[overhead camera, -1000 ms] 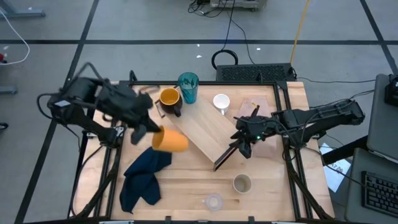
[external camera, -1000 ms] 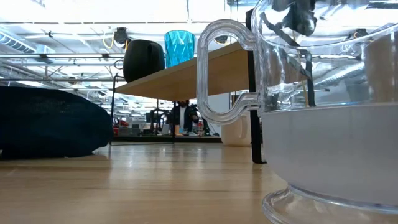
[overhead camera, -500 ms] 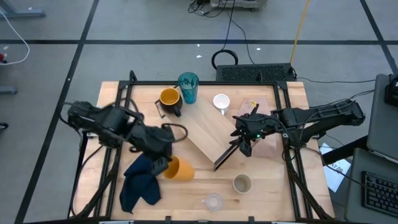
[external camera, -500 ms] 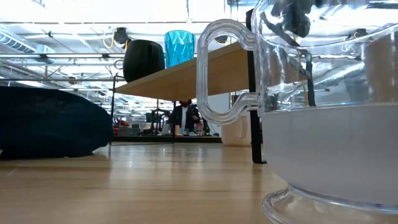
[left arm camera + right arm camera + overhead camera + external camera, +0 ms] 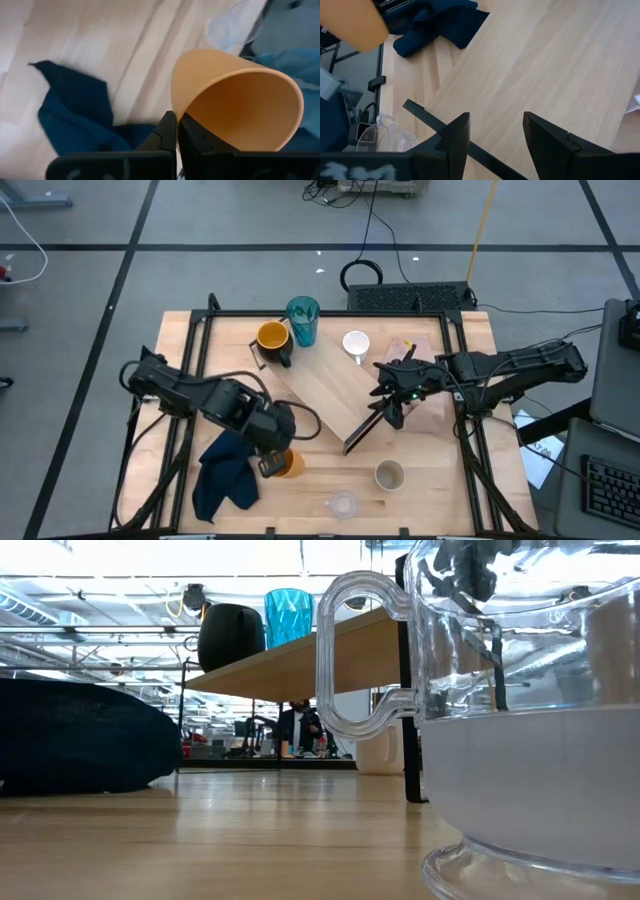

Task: Stack small to large cups/mugs on shelf
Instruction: Move the yellow cup to the bottom of the table

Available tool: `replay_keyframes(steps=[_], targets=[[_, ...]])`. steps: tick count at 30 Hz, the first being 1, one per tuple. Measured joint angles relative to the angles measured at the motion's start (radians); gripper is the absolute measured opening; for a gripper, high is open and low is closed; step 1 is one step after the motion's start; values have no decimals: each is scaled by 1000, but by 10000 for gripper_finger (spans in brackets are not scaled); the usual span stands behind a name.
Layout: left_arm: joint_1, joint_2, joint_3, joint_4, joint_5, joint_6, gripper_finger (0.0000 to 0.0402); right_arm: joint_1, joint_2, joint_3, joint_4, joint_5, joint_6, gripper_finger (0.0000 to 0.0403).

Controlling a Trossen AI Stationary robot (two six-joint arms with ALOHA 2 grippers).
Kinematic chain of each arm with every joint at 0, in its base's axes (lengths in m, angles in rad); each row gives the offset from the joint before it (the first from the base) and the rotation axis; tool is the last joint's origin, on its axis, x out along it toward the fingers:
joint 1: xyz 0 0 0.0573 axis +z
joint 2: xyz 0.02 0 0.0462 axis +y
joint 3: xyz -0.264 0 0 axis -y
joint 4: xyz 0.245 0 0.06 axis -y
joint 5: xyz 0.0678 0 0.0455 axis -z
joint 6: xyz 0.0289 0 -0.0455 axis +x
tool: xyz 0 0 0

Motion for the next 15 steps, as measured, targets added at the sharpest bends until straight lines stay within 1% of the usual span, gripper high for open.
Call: replay_keyframes(steps=[3, 7, 15], targets=[[6, 33, 0, -30, -3, 6, 0, 0, 0, 0, 0, -3, 0, 173], [19, 93, 0, -29, 2, 57, 0, 0, 0, 0, -3, -4, 1, 173], [69, 191, -1, -12, 58, 171, 0, 0, 0, 0, -3, -7, -1, 173]])
